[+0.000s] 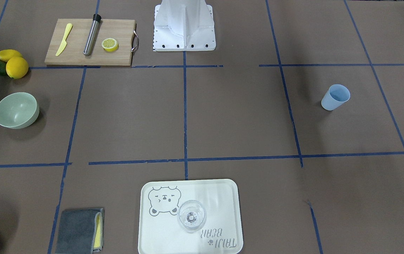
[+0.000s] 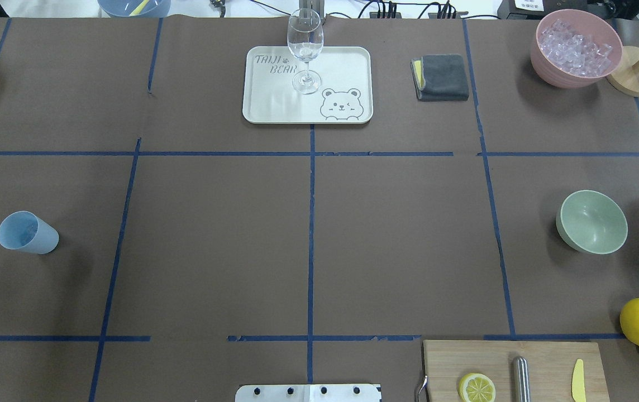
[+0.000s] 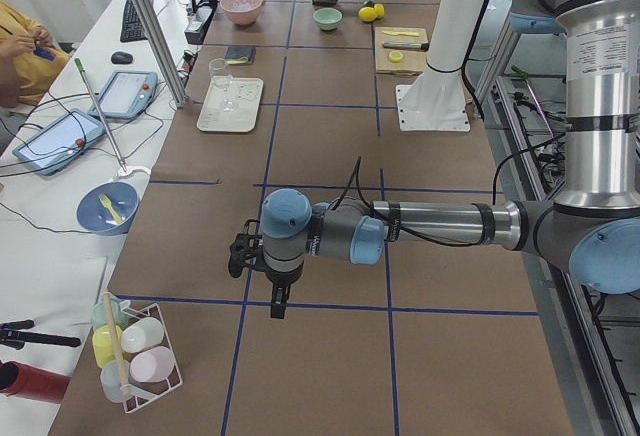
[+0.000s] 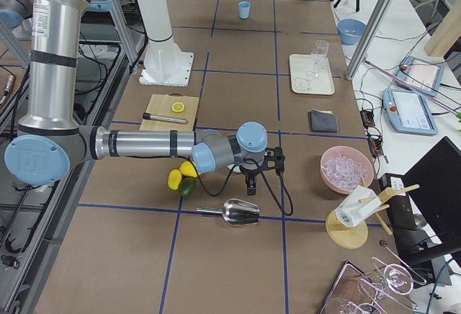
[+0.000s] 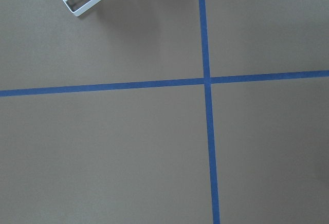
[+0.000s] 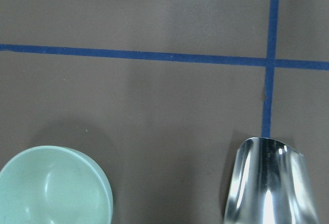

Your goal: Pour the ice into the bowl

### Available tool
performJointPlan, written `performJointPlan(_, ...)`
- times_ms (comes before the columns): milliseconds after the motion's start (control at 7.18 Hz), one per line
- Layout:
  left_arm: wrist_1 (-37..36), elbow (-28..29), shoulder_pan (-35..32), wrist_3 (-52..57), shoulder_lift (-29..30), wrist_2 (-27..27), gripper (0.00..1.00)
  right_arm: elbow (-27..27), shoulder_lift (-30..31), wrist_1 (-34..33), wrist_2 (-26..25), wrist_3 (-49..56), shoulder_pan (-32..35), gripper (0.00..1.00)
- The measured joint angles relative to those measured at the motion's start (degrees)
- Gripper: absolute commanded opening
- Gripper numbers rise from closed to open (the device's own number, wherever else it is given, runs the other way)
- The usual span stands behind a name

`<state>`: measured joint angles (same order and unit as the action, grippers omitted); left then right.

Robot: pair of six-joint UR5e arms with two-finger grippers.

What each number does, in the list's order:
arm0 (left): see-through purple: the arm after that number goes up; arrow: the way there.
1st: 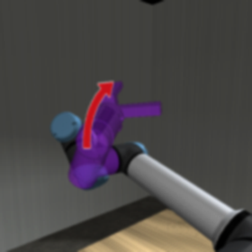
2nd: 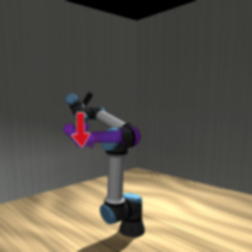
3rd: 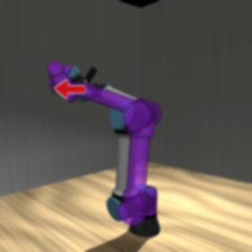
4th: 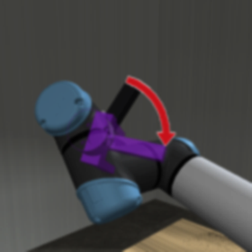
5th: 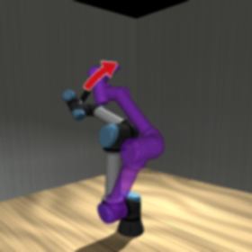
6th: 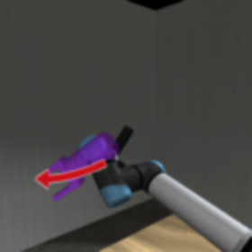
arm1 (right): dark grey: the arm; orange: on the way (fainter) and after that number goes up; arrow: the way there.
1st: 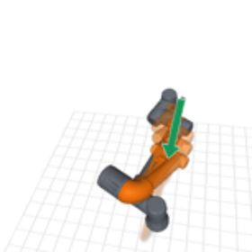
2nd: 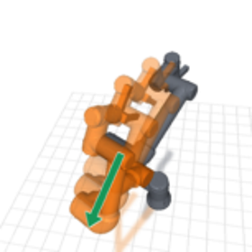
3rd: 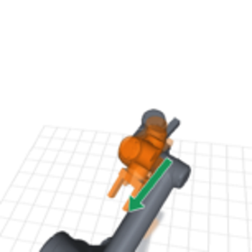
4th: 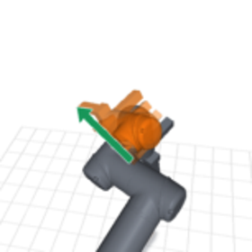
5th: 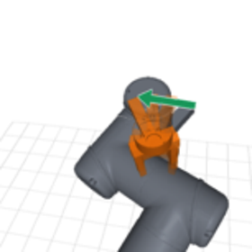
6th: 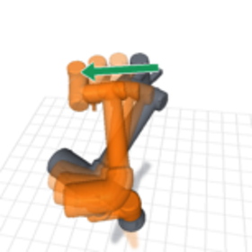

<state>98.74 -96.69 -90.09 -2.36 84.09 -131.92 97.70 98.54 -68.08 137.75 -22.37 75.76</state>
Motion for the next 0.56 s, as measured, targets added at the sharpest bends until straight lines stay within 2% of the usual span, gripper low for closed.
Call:
performJointPlan(139,0.8,0.1,0.0,0.0,0.0,-1.5,1.00,-0.2,0.7,7.5,-1.6,-11.1,-5.7,1.00)
performJointPlan(279,2.0,0.3,0.1,0.0,0.0,-4.7,1.00,-0.8,1.5,14.4,-4.2,-19.3,-10.8,0.95)
performJointPlan(418,3.0,0.5,0.1,0.0,0.0,-6.6,1.00,-2.5,2.3,19.4,-6.0,-23.1,-13.8,0.87)
performJointPlan(557,3.5,0.5,0.1,0.0,-0.1,-7.4,1.00,-4.6,2.5,22.3,-7.5,-24.6,-15.9,0.36)
